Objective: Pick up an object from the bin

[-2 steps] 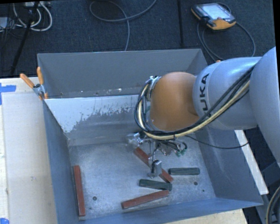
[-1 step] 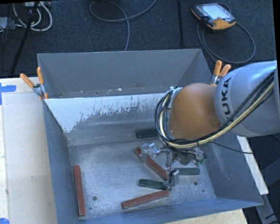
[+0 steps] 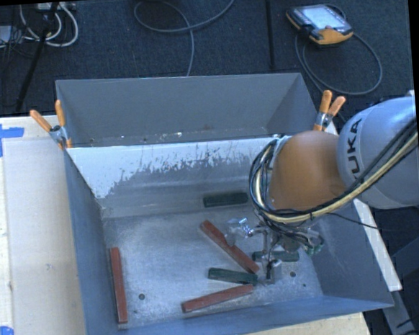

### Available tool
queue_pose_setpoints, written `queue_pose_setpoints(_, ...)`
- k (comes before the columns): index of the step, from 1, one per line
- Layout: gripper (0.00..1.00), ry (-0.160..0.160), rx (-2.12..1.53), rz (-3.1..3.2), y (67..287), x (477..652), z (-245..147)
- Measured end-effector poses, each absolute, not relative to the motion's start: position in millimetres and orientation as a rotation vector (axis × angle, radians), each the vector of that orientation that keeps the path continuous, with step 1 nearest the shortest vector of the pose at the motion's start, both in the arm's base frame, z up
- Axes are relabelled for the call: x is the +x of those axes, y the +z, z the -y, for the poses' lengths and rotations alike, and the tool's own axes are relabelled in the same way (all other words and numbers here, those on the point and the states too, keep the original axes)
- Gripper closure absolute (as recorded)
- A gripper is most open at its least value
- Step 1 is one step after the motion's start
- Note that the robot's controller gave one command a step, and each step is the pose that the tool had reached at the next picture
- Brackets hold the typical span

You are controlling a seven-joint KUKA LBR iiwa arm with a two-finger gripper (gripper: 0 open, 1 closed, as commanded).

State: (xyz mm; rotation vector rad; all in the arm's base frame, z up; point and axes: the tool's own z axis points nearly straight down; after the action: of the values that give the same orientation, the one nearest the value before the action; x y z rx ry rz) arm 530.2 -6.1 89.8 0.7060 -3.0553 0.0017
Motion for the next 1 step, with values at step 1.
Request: queue_pose_setpoints(1,1.0,0.0,0.801,3.045,70.6,474.4,6.5)
